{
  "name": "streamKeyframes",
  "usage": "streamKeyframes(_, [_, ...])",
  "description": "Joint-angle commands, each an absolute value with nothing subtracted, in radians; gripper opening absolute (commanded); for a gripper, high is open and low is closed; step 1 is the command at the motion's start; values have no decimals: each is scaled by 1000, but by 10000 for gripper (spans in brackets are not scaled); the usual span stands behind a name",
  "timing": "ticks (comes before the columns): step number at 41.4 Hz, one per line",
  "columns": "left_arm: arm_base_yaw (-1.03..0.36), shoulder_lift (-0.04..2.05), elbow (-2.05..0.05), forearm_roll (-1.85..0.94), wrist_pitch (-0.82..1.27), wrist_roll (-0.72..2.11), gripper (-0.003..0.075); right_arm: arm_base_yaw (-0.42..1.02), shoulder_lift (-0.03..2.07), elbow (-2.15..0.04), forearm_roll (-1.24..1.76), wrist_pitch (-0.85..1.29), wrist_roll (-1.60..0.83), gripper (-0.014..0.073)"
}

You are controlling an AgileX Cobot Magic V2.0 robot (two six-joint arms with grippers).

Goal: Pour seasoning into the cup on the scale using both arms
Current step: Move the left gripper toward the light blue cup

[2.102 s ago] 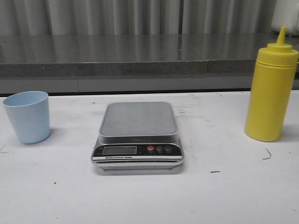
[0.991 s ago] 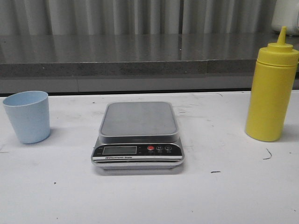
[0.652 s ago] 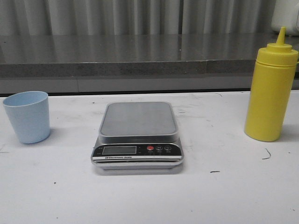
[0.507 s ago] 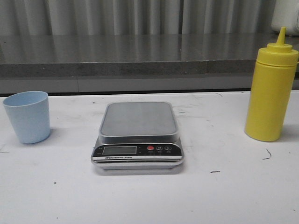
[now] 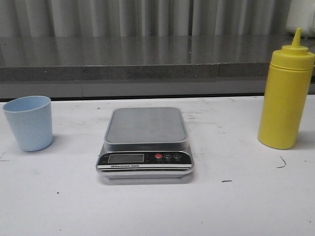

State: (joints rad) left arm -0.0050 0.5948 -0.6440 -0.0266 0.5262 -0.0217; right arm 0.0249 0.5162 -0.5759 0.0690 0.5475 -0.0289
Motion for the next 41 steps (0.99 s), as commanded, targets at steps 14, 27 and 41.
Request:
streamKeyframes(14, [-8,704,-672,-36,490,-19,127,24,578,-608,60,536,-41,220])
streamKeyframes(27, [-12,738,-692,-36,501,-12,507,24,578,-608,60,536,-41,488])
streamKeyframes(41, [-138,992,-882,-36,636,-12,490,24,578,-608,60,536,-41,488])
